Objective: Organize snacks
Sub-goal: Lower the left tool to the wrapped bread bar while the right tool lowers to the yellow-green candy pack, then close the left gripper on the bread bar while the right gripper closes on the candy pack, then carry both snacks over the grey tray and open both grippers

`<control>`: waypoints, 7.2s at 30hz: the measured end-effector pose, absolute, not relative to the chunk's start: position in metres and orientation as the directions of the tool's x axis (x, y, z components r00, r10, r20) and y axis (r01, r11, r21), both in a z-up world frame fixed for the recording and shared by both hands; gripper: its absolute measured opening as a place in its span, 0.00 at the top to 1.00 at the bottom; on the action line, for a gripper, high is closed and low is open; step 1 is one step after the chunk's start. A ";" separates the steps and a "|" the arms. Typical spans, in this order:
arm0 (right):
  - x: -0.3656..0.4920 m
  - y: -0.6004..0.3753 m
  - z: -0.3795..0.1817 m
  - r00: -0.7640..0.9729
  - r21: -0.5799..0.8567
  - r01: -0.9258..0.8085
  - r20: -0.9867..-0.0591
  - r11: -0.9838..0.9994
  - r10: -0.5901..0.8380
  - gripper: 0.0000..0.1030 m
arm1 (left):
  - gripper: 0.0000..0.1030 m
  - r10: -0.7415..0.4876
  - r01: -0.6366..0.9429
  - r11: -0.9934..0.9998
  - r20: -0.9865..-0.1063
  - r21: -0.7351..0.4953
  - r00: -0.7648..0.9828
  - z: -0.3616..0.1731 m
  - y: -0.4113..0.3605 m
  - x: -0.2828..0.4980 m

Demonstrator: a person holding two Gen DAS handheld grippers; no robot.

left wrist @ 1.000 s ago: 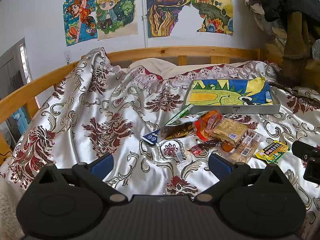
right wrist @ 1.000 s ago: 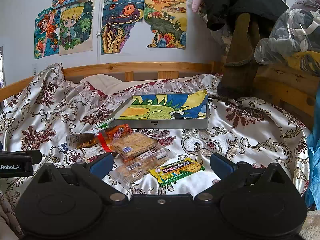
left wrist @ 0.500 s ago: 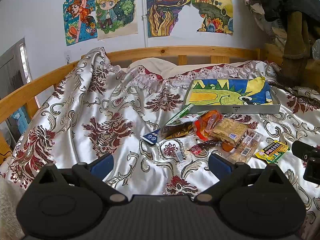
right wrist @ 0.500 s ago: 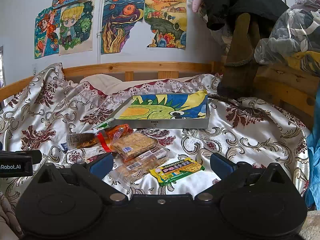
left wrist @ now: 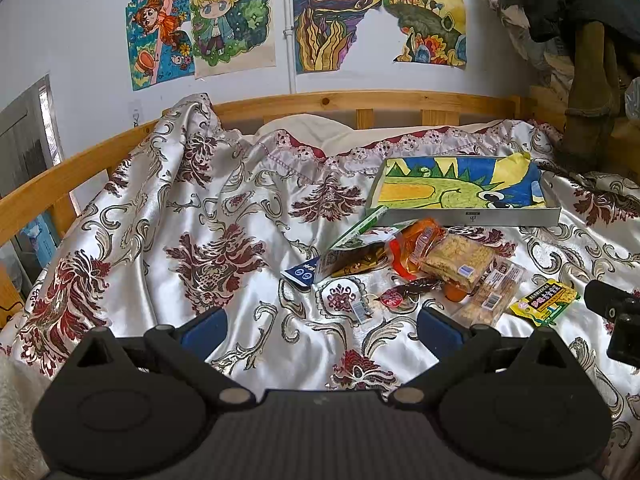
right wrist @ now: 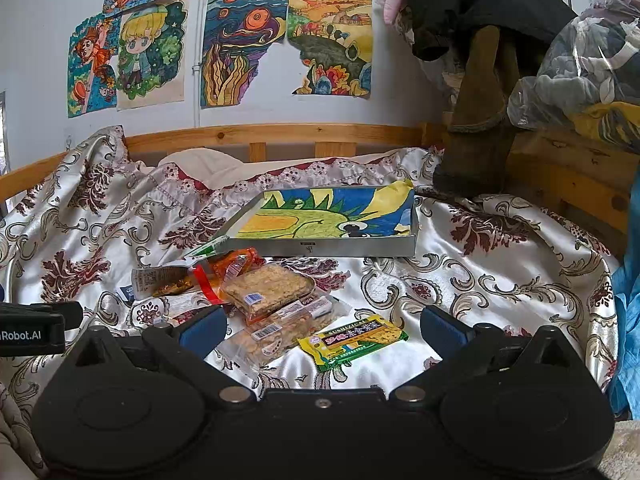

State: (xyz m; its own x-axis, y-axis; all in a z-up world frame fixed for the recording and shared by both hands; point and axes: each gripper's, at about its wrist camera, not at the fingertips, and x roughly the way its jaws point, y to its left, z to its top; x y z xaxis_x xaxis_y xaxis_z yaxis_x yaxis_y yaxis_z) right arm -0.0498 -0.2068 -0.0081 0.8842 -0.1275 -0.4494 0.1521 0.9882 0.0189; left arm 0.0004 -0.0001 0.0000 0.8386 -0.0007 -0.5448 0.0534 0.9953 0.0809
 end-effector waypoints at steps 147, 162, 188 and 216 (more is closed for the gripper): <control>0.123 -0.331 -0.022 0.856 0.375 0.194 -0.516 0.907 0.030 0.90 | 0.62 -0.417 0.370 0.898 -0.732 -0.239 0.539 -0.022 -0.112 0.160; 0.232 -0.385 -0.034 0.938 0.474 0.135 -0.343 0.870 0.042 0.90 | 0.62 -0.407 0.291 0.913 -0.603 -0.285 0.686 -0.020 -0.161 0.330; 0.273 -0.392 -0.075 0.813 0.284 0.274 -0.580 0.919 -0.062 0.79 | 0.59 -0.249 0.217 0.965 -0.764 -0.145 0.596 -0.088 -0.225 0.379; 0.121 -0.322 0.015 0.956 0.157 0.156 -0.274 0.975 -0.109 0.01 | 0.01 -0.211 0.198 0.977 -0.506 -0.080 0.837 0.021 -0.091 0.207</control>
